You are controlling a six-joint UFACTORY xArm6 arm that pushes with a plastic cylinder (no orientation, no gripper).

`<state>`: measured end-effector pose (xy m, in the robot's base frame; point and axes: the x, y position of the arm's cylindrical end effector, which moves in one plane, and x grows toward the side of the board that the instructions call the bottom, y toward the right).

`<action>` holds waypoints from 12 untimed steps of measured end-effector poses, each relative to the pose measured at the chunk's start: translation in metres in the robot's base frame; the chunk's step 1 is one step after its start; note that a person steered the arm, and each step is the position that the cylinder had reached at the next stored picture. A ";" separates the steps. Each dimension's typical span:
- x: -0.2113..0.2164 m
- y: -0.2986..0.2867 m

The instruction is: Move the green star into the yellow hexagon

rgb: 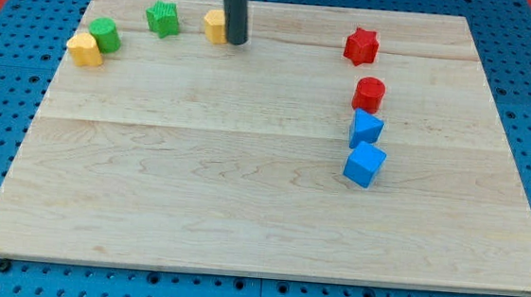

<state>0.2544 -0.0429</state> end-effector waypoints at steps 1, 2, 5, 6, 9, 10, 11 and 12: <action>-0.061 -0.007; -0.025 -0.028; 0.028 0.017; 0.009 -0.028; -0.013 -0.041; -0.059 -0.115; -0.060 -0.140; -0.025 -0.141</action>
<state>0.2297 -0.1837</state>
